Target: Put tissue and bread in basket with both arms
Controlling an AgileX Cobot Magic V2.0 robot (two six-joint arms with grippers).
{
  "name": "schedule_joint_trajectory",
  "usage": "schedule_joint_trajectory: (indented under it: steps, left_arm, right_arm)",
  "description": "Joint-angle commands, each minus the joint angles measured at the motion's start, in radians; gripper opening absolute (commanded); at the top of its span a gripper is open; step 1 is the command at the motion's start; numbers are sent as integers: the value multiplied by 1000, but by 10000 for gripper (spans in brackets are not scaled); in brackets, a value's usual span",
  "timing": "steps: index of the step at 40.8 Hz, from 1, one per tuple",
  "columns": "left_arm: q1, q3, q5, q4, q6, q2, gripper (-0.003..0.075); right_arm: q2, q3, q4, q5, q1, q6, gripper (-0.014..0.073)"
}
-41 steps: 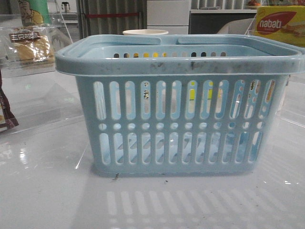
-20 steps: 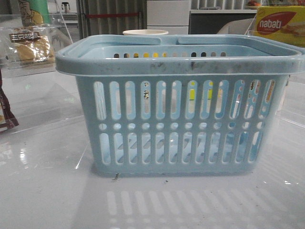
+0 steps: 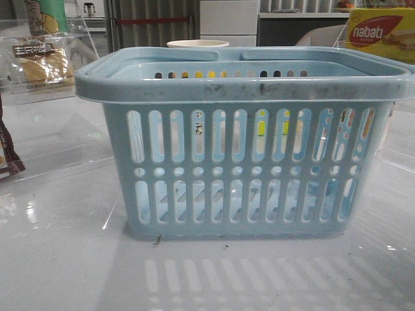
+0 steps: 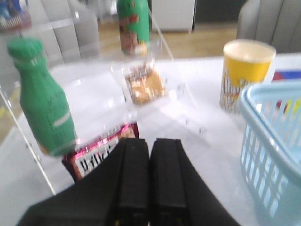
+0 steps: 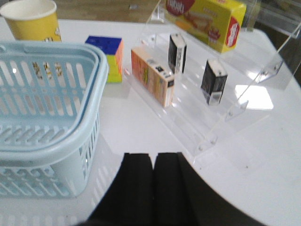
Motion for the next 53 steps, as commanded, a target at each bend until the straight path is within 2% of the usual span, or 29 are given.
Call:
schedule_joint_trajectory:
  steps: [1, 12, 14, 17, 21, 23, 25, 35, 44, 53]
  left_arm:
    - [-10, -12, -57, -10, -4, 56, 92]
    - [-10, 22, -41, -14, -6, 175, 92]
    - [-10, 22, -48, -14, -6, 191, 100]
    - [-10, 22, -66, -14, -6, 212, 171]
    - [-10, 22, -91, -14, -6, 234, 347]
    - [-10, 22, -103, -14, -6, 244, 423]
    - [-10, 22, -114, -14, -6, 252, 467]
    - [-10, 22, -125, -14, -6, 252, 475]
    - [-10, 22, -125, -14, -6, 252, 475]
    - [-10, 22, -125, -14, -6, 252, 475]
  right_arm:
    - [56, -27, 1, -56, -3, -4, 57]
    - [181, -8, 1, -51, -3, -4, 61]
    - [200, -8, 1, -56, -3, -4, 91]
    - [224, -8, 1, -63, -3, -4, 199]
    - [258, -8, 1, -76, -3, -4, 395]
    - [277, -8, 1, -90, -3, -4, 466]
    - [294, -8, 1, -115, -3, -4, 504]
    - [485, -123, 1, -166, -90, 8, 507]
    - [712, -334, 1, -132, -172, 8, 507]
    - [946, -564, -46, -64, -202, 7, 507]
